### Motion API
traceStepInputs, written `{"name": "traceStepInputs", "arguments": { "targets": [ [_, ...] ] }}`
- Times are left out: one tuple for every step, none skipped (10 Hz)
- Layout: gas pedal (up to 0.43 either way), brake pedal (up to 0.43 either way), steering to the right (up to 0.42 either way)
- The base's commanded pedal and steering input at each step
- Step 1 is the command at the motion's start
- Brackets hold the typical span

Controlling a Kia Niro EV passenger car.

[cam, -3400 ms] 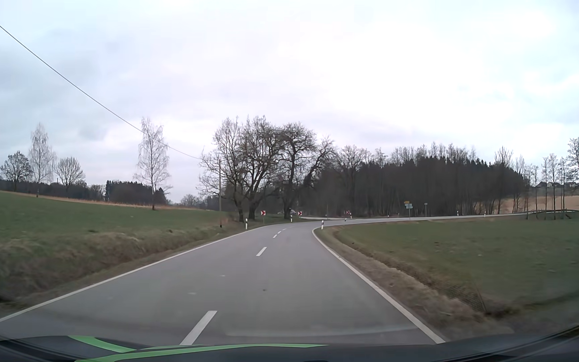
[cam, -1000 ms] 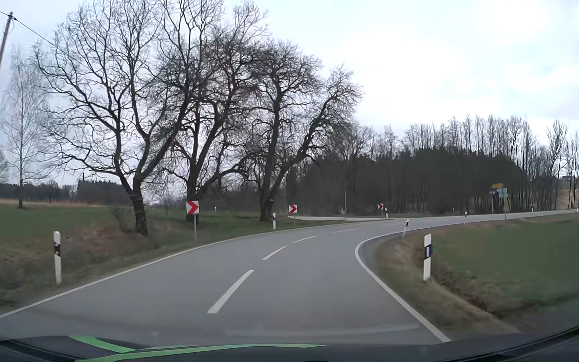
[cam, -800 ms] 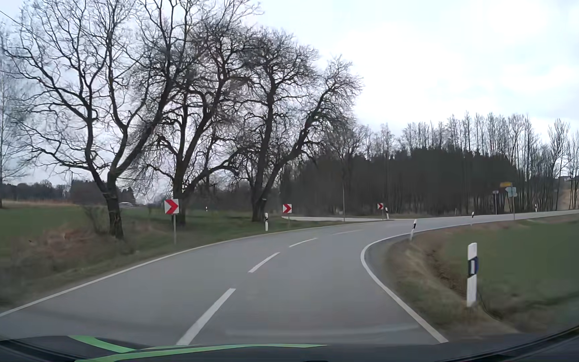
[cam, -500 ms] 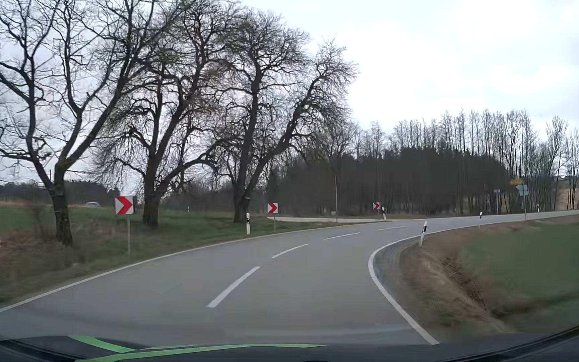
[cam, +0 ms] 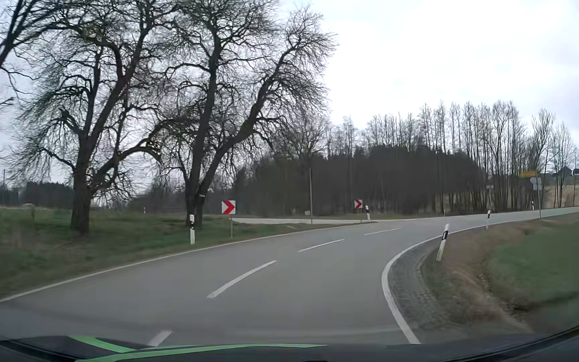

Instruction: Follow the waypoints while adhering to traffic rules and regulations

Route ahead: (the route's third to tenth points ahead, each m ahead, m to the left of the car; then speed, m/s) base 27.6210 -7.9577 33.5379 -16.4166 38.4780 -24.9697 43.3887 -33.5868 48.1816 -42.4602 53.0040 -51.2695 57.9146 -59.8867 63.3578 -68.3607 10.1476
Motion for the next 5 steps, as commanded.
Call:
{"name": "traceStepInputs", "arguments": {
  "targets": [
    [0.000, 0.159, 0.095],
    [0.000, 0.134, 0.102],
    [0.000, 0.037, 0.112],
    [0.000, 0.000, 0.124],
    [0.000, 0.000, 0.133]
  ]
}}
